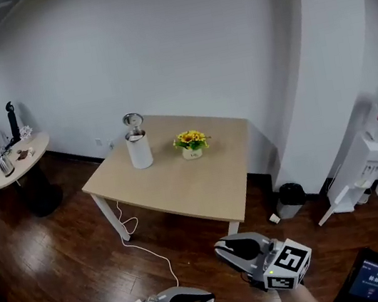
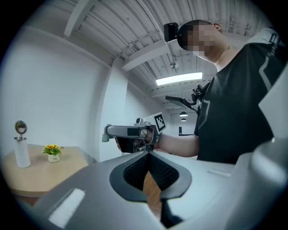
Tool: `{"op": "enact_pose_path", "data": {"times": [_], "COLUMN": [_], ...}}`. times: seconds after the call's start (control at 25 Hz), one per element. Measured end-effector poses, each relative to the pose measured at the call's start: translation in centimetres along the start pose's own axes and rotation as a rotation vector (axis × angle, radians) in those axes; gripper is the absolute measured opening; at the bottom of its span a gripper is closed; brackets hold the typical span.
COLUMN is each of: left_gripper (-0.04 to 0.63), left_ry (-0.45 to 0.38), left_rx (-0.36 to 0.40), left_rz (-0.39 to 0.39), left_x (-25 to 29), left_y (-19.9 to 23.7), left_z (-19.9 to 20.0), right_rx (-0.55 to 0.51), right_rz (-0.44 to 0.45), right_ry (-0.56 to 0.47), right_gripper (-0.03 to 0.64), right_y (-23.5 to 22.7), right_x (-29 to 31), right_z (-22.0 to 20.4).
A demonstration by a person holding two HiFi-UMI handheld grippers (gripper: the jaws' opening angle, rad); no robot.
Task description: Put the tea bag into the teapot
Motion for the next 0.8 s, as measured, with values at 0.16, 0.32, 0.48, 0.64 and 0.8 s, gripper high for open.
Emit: {"op": "enact_pose_path", "data": {"times": [0.16,0.32,0.48,0.64,0.8], "left_gripper": [0.005,0.005,0.005,0.005,0.005], "left_ry": [-0.005,0.013,0.024,0.03,0.031], "left_rx": [0.002,0.007,-0.005,-0.022,-0.029], "left_rz": [0.006,0.018,0.019,0.018,0.006], "left_x": [1.7,3.3,4.1,4.2,3.6], "left_y": [2.5,4.6,6.4,8.2,10.3], "left_z": [0.1,-0.2,-0.4,-0.6,-0.6], "right_rx": [-0.003,0.006,0.021,0.027,0.032], "right_rz": [0.008,0.023,0.033,0.042,0.043], "right_ry": [-0.009,-0.007,-0.011,-0.014,-0.006], "right_gripper": [0.056,0.057,0.055,0.055,0.055], "right_y": [-2.9,-5.2,-6.8,-8.0,-9.3], "right_x": [0.4,0.4,0.9,2.3,4.2], "right_z": [0.5,0.4,0.1,-0.3,-1.0]}}
Point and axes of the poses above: the fingertips, and each gripper's own axes: x forward along the fingers, y to its left, z out of its top, the point moved 9 cm from there along -x, backward along the fingers, and after that the axes turned 12 degrees about -y, right-handed, at the moved point
